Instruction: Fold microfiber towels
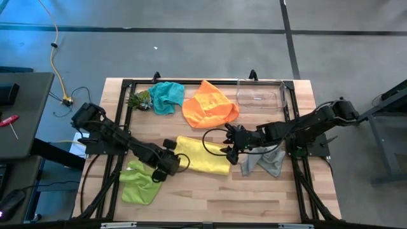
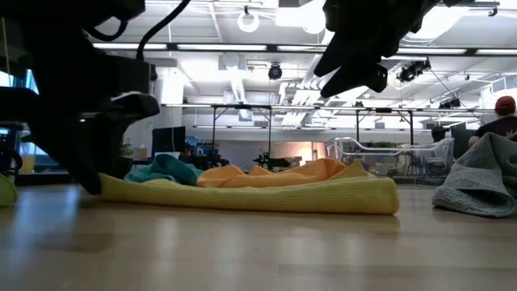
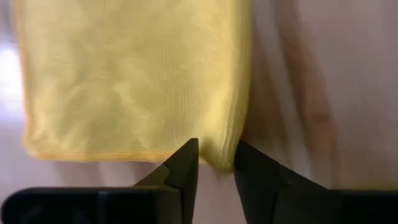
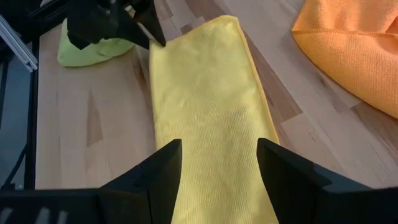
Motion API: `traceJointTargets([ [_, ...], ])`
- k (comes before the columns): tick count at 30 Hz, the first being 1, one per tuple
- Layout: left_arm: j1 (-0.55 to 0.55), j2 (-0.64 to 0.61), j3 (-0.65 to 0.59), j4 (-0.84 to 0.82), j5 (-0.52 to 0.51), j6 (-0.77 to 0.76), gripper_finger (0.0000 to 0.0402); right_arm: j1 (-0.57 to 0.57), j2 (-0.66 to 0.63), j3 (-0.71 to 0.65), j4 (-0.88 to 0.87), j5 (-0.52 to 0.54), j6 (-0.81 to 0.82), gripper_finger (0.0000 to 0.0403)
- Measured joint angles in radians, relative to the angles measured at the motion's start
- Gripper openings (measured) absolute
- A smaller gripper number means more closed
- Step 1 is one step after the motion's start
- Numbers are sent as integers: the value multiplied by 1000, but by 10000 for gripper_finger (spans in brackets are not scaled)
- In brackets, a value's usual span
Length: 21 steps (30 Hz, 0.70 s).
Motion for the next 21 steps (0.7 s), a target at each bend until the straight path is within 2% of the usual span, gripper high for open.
traceJointTargets([
  [10,2,-5,0,-27,4,0,8,0,0,0,3,0,9,201],
  [13,2,-5,0,-24,9,-2,8,0,0,0,-11,-28,11,194],
  [17,2,-5,0,-26,13,-51,24,0,11,0,-100,-33,38,152],
  [21,0,-6,0,-49,83,-70,29,0,24,0,-136,-48,29,91],
])
